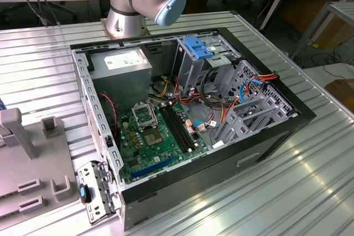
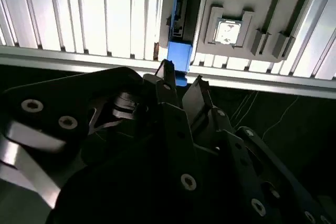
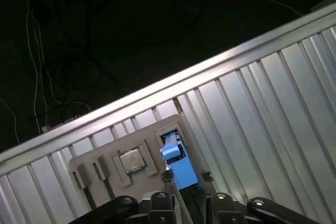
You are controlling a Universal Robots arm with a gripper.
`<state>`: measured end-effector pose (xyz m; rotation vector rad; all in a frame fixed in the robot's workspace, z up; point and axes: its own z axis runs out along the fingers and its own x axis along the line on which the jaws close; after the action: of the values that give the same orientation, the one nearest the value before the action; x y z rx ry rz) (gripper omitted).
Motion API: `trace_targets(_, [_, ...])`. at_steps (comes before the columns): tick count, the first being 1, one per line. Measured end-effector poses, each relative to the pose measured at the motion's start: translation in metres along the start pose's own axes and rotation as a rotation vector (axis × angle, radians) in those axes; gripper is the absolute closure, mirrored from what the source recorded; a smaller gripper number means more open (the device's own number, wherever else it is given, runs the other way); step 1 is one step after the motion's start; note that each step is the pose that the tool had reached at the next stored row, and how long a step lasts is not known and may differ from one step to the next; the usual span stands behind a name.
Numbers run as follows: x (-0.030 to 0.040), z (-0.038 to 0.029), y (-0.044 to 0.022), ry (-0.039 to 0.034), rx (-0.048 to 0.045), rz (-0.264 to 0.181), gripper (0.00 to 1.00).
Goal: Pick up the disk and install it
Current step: 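Pick up the disk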
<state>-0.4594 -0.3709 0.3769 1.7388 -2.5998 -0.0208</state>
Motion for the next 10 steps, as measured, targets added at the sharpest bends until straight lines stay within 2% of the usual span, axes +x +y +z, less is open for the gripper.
trace_targets(2, [0.0,0.001,0.0,0.0011,0.0,-0.048,0.58])
trace_targets(3, [0.0,0.0018,0.0,0.0016,0.0003,-0.076,0.46])
trace_targets(6, [0.0,0.0051,-0.0001,0.004,0.001,-0.154,0.35])
trace_targets(7, [0.0,0.0069,-0.0001,0.0055,0.0013,-0.192,0.22])
trace_targets(8, [0.0,0.0087,-0.0002,0.0061,0.0016,-0.222,0.16])
trace_targets(10, [0.0,0.0109,-0.0002,0.0071,0.0018,-0.26,0.16])
